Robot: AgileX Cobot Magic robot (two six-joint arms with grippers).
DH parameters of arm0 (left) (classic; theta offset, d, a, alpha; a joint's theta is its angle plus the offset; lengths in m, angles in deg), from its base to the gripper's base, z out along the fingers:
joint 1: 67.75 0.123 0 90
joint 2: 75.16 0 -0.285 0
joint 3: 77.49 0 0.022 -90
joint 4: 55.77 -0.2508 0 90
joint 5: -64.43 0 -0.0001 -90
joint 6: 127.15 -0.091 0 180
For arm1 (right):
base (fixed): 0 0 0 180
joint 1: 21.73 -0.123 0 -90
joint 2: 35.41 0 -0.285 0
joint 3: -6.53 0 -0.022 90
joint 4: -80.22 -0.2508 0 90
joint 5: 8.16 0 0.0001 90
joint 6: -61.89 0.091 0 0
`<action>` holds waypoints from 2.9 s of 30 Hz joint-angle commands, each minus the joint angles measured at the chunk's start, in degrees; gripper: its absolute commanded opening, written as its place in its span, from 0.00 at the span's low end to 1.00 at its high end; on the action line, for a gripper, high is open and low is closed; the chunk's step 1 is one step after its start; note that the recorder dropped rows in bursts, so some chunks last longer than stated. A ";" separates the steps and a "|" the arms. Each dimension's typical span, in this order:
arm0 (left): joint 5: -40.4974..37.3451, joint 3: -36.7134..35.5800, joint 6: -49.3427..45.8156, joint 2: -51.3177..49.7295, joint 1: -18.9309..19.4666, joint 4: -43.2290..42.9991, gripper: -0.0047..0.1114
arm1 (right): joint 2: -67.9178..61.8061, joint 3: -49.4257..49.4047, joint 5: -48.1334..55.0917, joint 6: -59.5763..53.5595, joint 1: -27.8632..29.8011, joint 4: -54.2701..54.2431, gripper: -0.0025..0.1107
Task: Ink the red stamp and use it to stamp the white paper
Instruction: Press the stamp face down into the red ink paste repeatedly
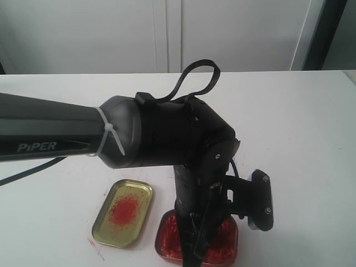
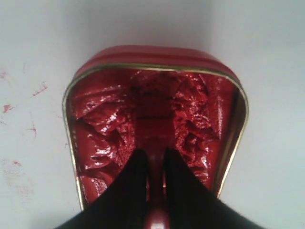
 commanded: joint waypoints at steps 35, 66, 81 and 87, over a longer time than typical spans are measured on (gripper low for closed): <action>0.48 -0.25 10.77 -1.94 -5.01 -10.37 0.04 | 0.30 -0.33 -0.84 0.02 0.40 0.00 0.02; 0.89 -0.25 25.62 -2.28 -6.86 -18.12 0.04 | 0.30 -0.33 -0.84 0.02 0.40 0.00 0.02; 0.08 -0.25 29.52 -2.28 -9.50 -24.14 0.04 | 0.30 -0.33 -0.84 0.02 0.40 0.00 0.02; -0.73 -0.25 29.52 -2.28 -9.50 -25.13 0.04 | 0.30 -0.33 -0.84 0.02 0.40 0.00 0.02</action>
